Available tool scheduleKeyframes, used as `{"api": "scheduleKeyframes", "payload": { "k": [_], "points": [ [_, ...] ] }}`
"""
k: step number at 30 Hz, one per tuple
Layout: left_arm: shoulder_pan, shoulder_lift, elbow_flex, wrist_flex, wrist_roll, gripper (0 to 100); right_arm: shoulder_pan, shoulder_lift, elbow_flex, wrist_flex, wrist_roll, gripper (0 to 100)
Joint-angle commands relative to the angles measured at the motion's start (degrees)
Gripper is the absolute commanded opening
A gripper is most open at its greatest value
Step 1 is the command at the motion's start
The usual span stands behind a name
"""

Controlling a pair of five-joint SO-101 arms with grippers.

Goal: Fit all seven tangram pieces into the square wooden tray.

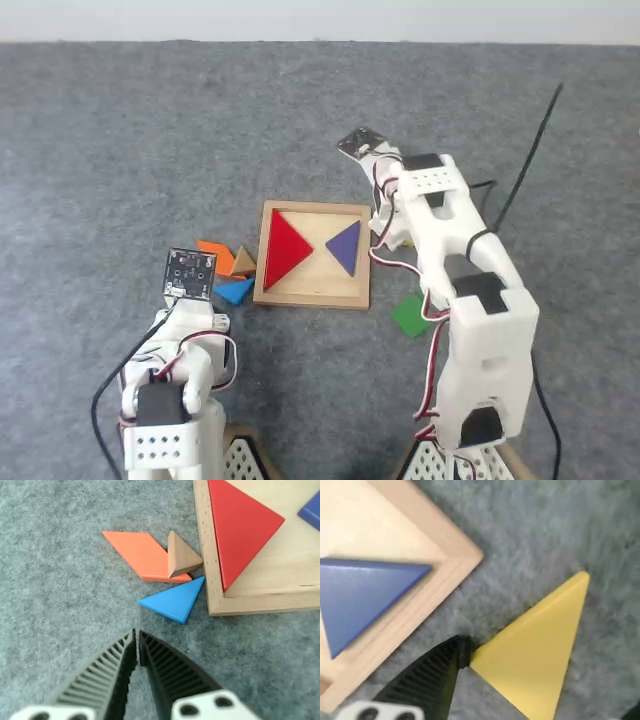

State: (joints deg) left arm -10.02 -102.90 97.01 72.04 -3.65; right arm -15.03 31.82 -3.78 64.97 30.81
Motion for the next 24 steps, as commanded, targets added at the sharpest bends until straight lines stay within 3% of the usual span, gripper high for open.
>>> {"api": "scheduleKeyframes", "payload": {
  "k": [1,8,14,21,24],
  "points": [
    [-0.26,-1.14,-0.48,0.26,0.44,1,0.84,1.63,-4.04,2.07,1.76,50.7],
    [-0.26,-1.14,-0.48,0.26,0.44,1,2.42,1.63,-3.96,4.35,1.05,30.6],
    [-0.26,-1.14,-0.48,0.26,0.44,1,5.05,1.71,-4.04,4.18,-7.30,29.9],
    [-0.26,-1.14,-0.48,0.26,0.44,1,4.88,1.71,-3.96,7.16,-8.00,29.7],
    [-0.26,-1.14,-0.48,0.26,0.44,1,4.70,1.54,-4.22,7.78,-8.79,21.9]
  ]
}}
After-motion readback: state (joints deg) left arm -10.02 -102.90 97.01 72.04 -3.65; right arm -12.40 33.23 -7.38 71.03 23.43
